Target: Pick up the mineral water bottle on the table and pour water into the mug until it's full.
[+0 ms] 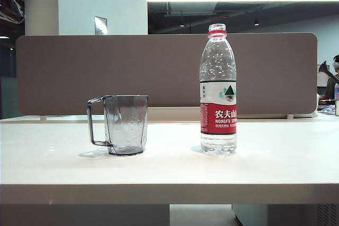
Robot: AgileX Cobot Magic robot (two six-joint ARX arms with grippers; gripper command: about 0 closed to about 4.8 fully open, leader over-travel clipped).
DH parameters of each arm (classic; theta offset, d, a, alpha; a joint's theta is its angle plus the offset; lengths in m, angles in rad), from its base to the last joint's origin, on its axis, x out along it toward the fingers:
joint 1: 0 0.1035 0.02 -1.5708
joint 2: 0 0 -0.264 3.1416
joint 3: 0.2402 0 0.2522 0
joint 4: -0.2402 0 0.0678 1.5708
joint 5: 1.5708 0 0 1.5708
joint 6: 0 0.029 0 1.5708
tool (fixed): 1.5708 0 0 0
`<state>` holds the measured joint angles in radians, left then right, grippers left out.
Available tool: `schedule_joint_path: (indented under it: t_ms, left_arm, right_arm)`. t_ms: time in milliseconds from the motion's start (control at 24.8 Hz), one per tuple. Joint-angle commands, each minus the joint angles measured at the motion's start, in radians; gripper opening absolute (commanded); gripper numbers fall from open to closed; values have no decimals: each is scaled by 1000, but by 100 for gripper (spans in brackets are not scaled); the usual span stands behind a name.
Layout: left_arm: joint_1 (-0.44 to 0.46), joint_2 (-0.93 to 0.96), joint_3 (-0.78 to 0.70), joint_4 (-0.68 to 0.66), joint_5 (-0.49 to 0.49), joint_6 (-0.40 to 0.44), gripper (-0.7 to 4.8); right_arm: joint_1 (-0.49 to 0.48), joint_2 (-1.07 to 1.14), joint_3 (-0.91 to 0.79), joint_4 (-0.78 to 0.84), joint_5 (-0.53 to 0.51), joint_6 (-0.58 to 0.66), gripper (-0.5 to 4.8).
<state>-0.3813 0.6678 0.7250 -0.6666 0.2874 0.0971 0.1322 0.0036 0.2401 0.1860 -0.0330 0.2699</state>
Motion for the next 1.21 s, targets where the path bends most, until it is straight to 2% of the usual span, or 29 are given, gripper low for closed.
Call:
schedule_joint_path:
  t_ms: [40, 202, 363, 484, 565, 686, 726, 847, 1009, 1210]
  left_arm:
    - [0, -1, 4, 10, 5, 0, -5]
    - [0, -1, 4, 10, 5, 0, -5]
    - [0, -1, 4, 10, 5, 0, -5]
    - [0, -1, 4, 10, 5, 0, -5]
    - [0, -1, 4, 10, 5, 0, -5]
    - [0, -1, 4, 10, 5, 0, -5]
    - [0, -1, 4, 10, 5, 0, -5]
    - [0, -1, 4, 10, 5, 0, -5]
    - [0, -1, 4, 10, 5, 0, -5]
    - [0, -2, 4, 10, 5, 0, -5]
  right_arm:
    - [-2, 34, 245, 84, 243, -202, -6]
    - [2, 145, 463, 89, 309, -248, -6]
    - [4, 319, 627, 252, 321, -322, -6]
    - [3, 562, 799, 414, 319, -389, -5]
    - [1, 740, 912, 426, 319, -458, -6]
    - [-3, 893, 968, 448, 299, -465, -5]
    - [-4, 946, 970, 464, 289, -457, -6]
    - [-11, 1155, 920, 458, 283, -304, -5]
    - [27, 1253, 795, 407, 282, -288, -6]
    - [113, 1357, 449, 716, 314, -288, -6]
